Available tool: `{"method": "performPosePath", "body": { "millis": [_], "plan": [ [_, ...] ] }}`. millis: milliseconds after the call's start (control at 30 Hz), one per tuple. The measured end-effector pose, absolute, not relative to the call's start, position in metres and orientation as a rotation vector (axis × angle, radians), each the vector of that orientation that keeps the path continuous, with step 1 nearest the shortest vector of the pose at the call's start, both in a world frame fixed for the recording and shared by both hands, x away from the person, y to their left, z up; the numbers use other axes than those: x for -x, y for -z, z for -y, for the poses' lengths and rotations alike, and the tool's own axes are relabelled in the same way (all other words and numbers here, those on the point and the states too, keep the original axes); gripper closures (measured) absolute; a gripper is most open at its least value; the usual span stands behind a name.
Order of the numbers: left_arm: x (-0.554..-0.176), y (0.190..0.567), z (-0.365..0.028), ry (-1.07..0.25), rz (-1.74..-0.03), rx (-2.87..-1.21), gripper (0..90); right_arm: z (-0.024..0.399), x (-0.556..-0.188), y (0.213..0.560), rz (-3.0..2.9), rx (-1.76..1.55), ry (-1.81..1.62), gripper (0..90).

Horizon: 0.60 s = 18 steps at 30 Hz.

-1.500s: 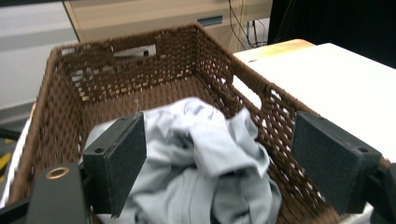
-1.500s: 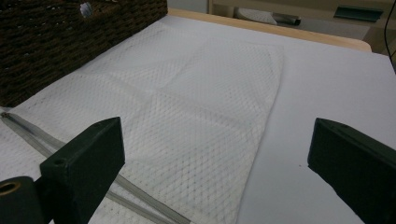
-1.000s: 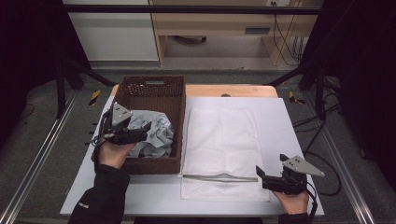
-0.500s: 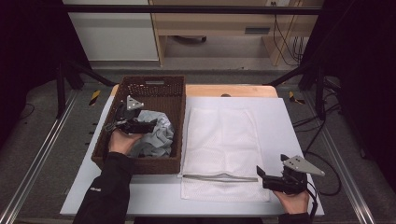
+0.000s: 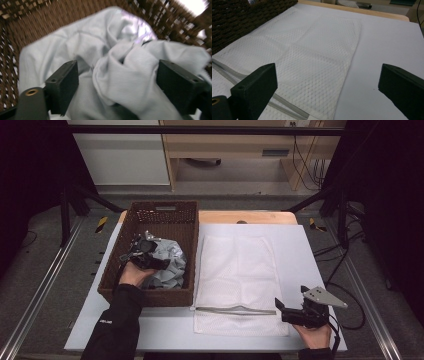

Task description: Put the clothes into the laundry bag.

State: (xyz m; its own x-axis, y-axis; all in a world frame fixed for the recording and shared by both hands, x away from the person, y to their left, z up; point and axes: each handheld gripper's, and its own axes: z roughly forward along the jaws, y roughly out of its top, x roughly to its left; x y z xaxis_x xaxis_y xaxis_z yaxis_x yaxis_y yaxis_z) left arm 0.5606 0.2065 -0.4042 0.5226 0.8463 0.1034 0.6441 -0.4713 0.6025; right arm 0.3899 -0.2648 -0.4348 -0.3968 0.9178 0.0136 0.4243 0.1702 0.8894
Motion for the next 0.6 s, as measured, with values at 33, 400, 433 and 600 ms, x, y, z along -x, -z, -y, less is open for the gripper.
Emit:
{"method": "performPosePath", "body": {
  "millis": [33, 400, 433, 600],
  "plan": [
    [-0.561, 0.406, -0.206, -0.533, -1.216, -2.276, 16.1, 0.265, -0.390, 0.435, -1.906, -1.267, -1.174, 2.7],
    [-0.567, 0.425, -0.203, -0.453, -1.275, -2.379, 11.4, 0.267, -0.391, 0.437, -1.902, -1.276, -1.164, 2.6],
    [-0.567, 0.426, -0.203, -0.450, -1.271, -2.384, 11.6, 0.267, -0.391, 0.437, -1.905, -1.275, -1.161, 2.6],
    [-0.568, 0.428, -0.203, -0.416, -1.274, -2.405, 18.1, 0.268, -0.391, 0.436, -1.895, -1.278, -1.165, 2.7]
  ]
}}
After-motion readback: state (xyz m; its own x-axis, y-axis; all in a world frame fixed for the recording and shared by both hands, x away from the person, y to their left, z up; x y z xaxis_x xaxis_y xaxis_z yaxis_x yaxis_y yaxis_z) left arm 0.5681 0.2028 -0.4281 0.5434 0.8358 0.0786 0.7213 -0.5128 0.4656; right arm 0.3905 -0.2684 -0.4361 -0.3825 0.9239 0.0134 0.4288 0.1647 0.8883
